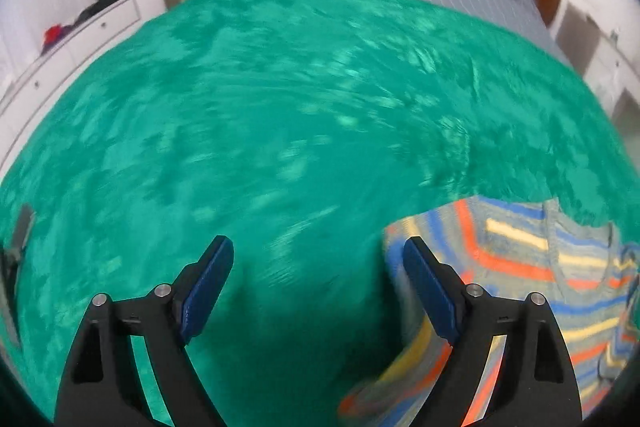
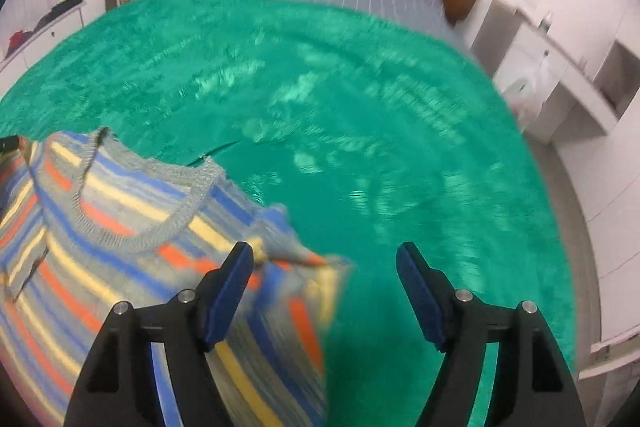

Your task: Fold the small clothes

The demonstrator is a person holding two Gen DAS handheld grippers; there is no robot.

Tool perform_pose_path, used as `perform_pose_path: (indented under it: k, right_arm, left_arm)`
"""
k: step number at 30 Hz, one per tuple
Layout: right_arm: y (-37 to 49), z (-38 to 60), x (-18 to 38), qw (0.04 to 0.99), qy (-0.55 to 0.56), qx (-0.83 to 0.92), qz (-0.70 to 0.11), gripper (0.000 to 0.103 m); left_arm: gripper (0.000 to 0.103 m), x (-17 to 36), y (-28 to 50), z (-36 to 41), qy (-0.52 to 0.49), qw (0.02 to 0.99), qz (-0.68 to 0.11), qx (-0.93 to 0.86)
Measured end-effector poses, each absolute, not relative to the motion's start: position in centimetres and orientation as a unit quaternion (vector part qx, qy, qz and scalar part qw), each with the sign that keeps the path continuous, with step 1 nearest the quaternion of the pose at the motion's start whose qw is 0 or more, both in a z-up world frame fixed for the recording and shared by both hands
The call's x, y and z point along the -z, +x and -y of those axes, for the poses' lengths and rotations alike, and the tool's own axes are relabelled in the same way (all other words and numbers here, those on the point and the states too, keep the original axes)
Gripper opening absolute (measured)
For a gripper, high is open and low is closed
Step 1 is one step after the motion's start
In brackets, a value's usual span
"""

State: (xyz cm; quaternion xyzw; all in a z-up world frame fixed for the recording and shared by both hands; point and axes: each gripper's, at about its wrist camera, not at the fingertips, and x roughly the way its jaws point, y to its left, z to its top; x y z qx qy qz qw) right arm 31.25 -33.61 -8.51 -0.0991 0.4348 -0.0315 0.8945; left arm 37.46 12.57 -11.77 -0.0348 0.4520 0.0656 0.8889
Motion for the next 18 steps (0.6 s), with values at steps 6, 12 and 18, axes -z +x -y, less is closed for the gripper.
perform_pose_path:
  k: [6,12,18]
  right_arm:
    - [21.6,33.8,6.0,0.91,-0.071,-0.025,-0.409,0.077]
    - [18.7,23.4,10.5,0.882,-0.19,-0.144,-0.406,0.078]
    - [24.2,27.2,12.6,0.884,-0.097,-0.071,-0.451,0.007]
  left_arm:
    - [0.09,11.9,27.3,-14.9,-0.035,0.887,-0.456,-0.061]
    - [0.09,14.3,19.1,-11.9,-0.066,0.865,-0.497,-0.017]
    - [0.09,14.6,14.7,-10.9,-0.088,0.854,-0.513,0.005]
